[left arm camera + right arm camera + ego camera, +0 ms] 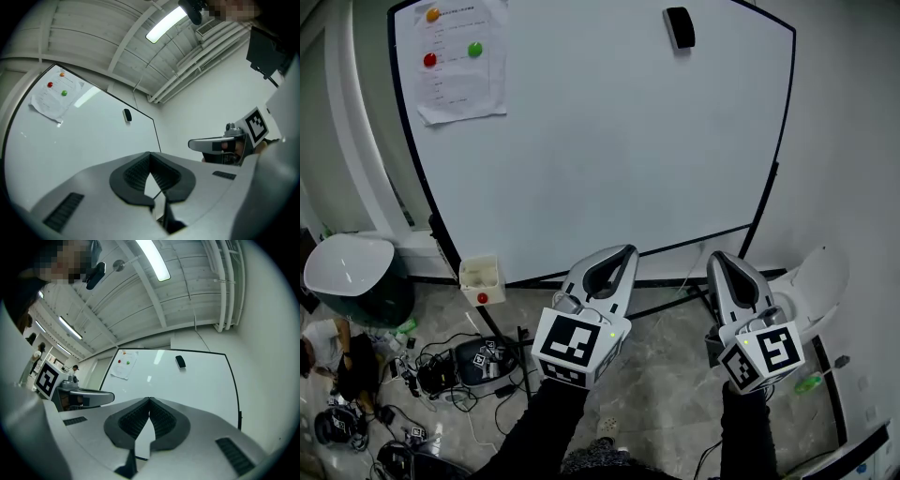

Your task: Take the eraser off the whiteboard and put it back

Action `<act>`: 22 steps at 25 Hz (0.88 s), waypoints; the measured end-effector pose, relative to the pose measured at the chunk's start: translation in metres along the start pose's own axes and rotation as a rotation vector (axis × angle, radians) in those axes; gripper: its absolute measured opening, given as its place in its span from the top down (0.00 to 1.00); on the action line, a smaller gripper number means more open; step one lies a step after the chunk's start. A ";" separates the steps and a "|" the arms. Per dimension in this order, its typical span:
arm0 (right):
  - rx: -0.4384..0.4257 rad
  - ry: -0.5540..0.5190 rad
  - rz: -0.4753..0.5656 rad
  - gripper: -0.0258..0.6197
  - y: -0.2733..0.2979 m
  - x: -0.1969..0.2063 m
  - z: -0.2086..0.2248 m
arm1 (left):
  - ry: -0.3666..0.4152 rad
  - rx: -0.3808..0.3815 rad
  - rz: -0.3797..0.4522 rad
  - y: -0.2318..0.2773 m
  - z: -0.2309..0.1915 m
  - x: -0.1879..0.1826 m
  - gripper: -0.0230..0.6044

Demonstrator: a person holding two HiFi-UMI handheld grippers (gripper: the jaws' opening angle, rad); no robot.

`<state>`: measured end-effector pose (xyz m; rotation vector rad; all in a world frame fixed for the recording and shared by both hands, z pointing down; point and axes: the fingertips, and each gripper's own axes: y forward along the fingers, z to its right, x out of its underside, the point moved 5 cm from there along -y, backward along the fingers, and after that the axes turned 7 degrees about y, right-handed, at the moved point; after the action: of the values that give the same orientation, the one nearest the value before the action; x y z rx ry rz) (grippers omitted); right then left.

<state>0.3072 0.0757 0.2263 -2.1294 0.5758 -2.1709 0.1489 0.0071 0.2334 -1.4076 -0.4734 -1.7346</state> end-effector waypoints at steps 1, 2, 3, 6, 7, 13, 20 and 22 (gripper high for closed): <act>0.001 -0.002 0.002 0.95 0.008 0.002 0.004 | -0.007 0.001 0.003 0.007 -0.007 0.003 0.95; 0.002 -0.003 0.003 0.95 0.016 0.004 0.008 | -0.015 0.006 0.008 0.014 -0.012 0.006 0.95; 0.002 -0.005 0.005 0.95 0.025 0.006 0.013 | -0.021 0.013 0.013 0.021 -0.018 0.009 0.95; 0.005 -0.008 0.007 0.95 0.054 0.011 0.026 | -0.026 0.028 0.019 0.045 -0.035 0.017 0.95; 0.006 -0.009 0.010 0.95 0.063 0.013 0.030 | -0.026 0.030 0.019 0.054 -0.042 0.020 0.95; 0.009 -0.020 0.033 0.95 0.119 0.020 0.052 | -0.014 0.035 0.028 0.100 -0.082 0.034 0.95; 0.033 -0.035 0.058 0.95 0.175 0.026 0.076 | -0.010 0.056 0.047 0.147 -0.122 0.047 0.95; 0.044 -0.039 0.062 0.95 0.187 0.028 0.082 | -0.008 0.073 0.050 0.157 -0.130 0.049 0.95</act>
<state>0.3438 -0.1252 0.1970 -2.0971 0.5786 -2.0859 0.1914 -0.1966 0.2076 -1.3633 -0.4970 -1.6561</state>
